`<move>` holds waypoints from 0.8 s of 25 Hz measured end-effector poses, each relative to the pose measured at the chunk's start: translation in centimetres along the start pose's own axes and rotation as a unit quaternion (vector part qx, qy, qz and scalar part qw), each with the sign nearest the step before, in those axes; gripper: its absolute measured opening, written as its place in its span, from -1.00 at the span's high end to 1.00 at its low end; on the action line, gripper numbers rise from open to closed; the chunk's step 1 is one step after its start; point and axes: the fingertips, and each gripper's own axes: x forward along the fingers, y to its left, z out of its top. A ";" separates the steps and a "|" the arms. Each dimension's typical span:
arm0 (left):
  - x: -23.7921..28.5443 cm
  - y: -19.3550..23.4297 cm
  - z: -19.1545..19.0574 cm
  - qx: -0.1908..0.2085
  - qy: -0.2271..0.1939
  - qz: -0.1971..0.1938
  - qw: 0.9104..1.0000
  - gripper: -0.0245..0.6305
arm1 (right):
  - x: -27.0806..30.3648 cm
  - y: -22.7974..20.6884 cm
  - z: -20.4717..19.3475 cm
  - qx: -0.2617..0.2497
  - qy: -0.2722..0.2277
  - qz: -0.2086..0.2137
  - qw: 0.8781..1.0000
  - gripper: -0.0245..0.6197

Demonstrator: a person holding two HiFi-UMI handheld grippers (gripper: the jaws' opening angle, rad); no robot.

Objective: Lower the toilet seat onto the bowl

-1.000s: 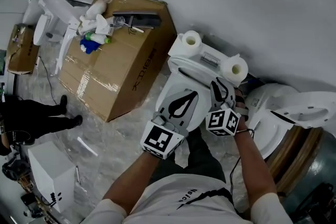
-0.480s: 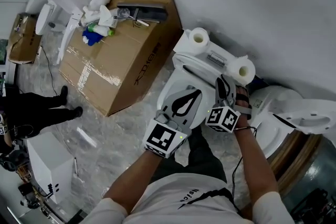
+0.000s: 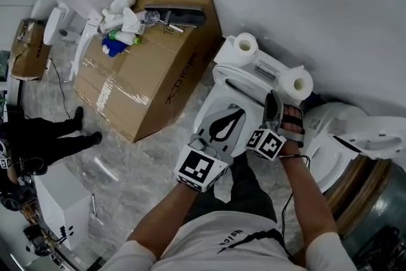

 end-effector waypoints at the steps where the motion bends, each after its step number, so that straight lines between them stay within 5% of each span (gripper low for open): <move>1: -0.2 0.1 0.2 0.001 -0.003 -0.002 1.000 0.90 | 0.0 0.1 0.0 -0.005 0.004 -0.004 1.000 0.70; 13: -3.1 1.6 -0.2 -0.009 -0.006 0.000 1.000 0.90 | -0.5 0.9 0.1 -0.044 0.036 -0.028 0.998 0.70; 20: -3.7 1.8 -0.2 -0.010 -0.009 -0.005 1.000 0.90 | -1.5 1.3 0.8 0.059 0.003 0.037 0.998 0.70</move>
